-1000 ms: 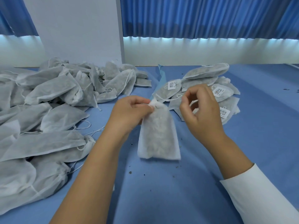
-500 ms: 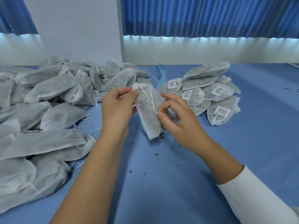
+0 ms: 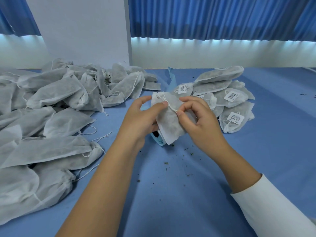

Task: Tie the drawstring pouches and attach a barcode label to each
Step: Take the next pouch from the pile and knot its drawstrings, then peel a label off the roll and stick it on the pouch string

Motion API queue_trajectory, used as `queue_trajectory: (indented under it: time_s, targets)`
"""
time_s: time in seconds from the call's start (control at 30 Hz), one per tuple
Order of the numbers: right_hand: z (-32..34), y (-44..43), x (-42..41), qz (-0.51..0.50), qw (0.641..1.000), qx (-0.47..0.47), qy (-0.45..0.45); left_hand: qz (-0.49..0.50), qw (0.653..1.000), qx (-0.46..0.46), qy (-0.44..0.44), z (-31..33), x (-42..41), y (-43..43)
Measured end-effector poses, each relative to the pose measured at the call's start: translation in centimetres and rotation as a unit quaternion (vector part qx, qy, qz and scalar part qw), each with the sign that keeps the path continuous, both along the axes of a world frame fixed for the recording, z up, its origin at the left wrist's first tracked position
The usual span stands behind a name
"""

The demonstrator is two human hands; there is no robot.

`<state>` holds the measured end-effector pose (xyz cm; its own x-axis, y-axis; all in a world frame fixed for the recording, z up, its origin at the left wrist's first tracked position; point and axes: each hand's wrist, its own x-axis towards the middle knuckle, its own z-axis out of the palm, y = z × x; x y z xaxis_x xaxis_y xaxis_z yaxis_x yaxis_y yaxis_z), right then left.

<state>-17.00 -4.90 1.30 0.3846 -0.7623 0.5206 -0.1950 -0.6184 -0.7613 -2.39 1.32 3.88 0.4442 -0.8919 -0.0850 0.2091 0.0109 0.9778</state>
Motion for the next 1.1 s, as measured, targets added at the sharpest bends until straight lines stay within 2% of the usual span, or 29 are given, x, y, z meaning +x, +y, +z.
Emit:
queue_trajectory:
  time_s: [0.23, 0.43, 0.5, 0.6, 0.67, 0.73, 0.83, 0.97, 1.1]
  targets:
    - [-0.3, 0.2, 0.1, 0.019, 0.996, -0.089, 0.016, 0.009, 0.998, 0.009, -0.054, -0.2, 0.1, -0.1]
    - [-0.5, 0.2, 0.1, 0.028, 0.996, -0.079, 0.007, 0.027, 0.997, -0.003, -0.068, -0.3, 0.5, -0.2]
    - [-0.4, 0.2, 0.2, 0.041, 0.998, -0.048, -0.014, 0.058, 0.996, -0.016, -0.059, -0.4, 0.7, -0.3]
    - [-0.5, -0.5, 0.2, 0.016, 0.997, 0.073, -0.029, 0.112, 0.992, -0.040, -0.040, -0.4, 1.7, -0.4]
    - [-0.7, -1.2, 0.0, 0.013, 0.983, 0.184, 0.024, 0.147, 0.988, -0.049, -0.028, -0.4, 2.5, -0.3]
    - [-1.0, -1.6, -0.1, 0.052, 0.960, 0.262, 0.087, 0.164, 0.985, -0.056, -0.013, -0.4, 3.0, -0.2]
    - [-1.7, -1.6, 0.4, 0.101, 0.950, 0.274, 0.112, 0.182, 0.981, -0.063, 0.006, -0.4, 3.2, -0.2]
    - [-2.0, -1.4, 1.0, 0.100, 0.959, 0.234, 0.122, 0.199, 0.977, -0.078, 0.011, -0.4, 3.2, -0.2]
    - [-1.9, -1.3, 0.5, 0.124, 0.958, 0.235, 0.105, 0.209, 0.974, -0.082, 0.033, -0.4, 3.6, -0.5]
